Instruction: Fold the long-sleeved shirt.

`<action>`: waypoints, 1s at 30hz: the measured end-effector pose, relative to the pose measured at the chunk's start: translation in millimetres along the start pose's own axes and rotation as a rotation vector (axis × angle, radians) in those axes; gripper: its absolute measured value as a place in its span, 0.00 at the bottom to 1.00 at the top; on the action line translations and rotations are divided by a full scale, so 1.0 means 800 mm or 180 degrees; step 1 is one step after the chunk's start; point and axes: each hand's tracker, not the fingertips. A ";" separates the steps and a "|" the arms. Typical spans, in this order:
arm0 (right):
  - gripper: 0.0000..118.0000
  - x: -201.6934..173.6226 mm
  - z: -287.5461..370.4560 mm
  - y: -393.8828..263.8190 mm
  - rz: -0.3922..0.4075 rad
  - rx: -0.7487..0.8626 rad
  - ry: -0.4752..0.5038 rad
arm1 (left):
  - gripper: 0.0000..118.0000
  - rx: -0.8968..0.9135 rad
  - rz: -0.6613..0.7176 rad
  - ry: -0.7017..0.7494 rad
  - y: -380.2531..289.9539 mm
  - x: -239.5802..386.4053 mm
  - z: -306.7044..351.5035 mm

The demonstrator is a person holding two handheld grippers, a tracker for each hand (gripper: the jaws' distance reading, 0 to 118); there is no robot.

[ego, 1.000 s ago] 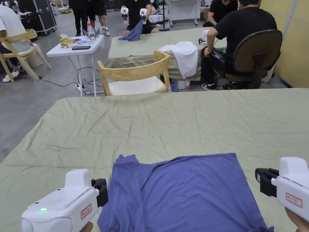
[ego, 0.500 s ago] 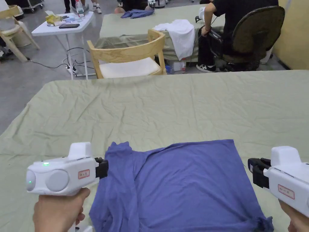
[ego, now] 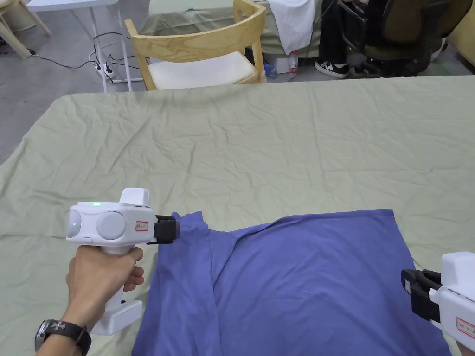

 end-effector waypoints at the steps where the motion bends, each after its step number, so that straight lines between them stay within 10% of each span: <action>1: 0.01 0.002 -0.008 -0.003 -0.0020 -0.0027 -0.0007 | 0.58 -0.0044 0.0020 0.0000 0.005 -0.003 -0.016; 13: 0.01 0.015 -0.043 -0.029 -0.0136 -0.0301 -0.0060 | 0.53 -0.0379 0.0332 0.0101 -0.022 -0.007 -0.142; 17: 0.01 0.017 -0.046 -0.033 -0.0143 -0.0304 -0.0096 | 0.19 -0.0267 -0.0001 0.0120 -0.028 0.011 -0.126; 24: 0.01 0.027 -0.059 -0.017 -0.0285 -0.0323 -0.0059 | 0.13 -0.0235 0.0217 0.0017 -0.034 0.003 -0.129; 28: 0.13 0.049 -0.088 0.040 -0.0160 -0.0371 -0.0095 | 0.13 -0.0258 0.0216 0.0022 -0.033 0.008 -0.129; 30: 0.52 0.068 -0.117 0.072 -0.0033 -0.0585 -0.0184 | 0.13 -0.0279 0.0224 0.0025 -0.033 0.008 -0.131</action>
